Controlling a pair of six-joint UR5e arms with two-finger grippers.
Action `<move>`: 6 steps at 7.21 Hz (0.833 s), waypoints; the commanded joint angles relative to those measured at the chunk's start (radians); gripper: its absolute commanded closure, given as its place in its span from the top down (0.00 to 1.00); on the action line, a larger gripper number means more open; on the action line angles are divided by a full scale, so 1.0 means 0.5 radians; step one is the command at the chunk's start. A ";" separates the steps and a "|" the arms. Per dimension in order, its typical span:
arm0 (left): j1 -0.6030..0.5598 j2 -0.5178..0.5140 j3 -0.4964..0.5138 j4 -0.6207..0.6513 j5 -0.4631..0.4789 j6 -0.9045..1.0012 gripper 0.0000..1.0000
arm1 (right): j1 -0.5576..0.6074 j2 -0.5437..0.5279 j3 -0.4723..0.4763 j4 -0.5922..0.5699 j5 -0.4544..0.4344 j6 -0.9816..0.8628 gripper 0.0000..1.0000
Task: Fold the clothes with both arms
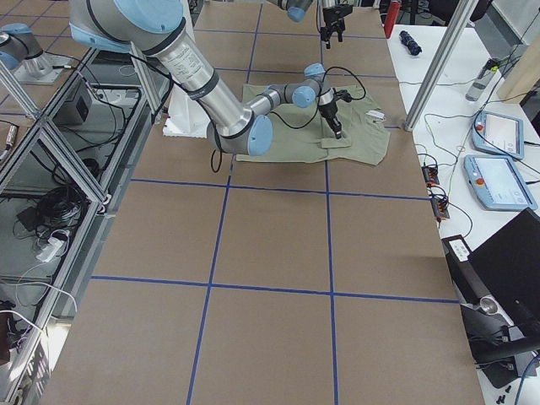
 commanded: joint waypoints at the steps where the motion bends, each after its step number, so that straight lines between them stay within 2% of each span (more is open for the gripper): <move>1: 0.000 0.000 -0.003 -0.002 0.002 0.000 1.00 | 0.047 -0.073 0.100 -0.015 0.009 -0.088 0.00; 4: 0.000 0.000 -0.016 -0.005 0.002 0.000 1.00 | 0.148 -0.306 0.281 0.019 0.027 -0.342 0.00; 6: 0.000 0.001 -0.019 -0.005 0.002 0.000 1.00 | 0.167 -0.356 0.291 0.019 0.027 -0.356 0.00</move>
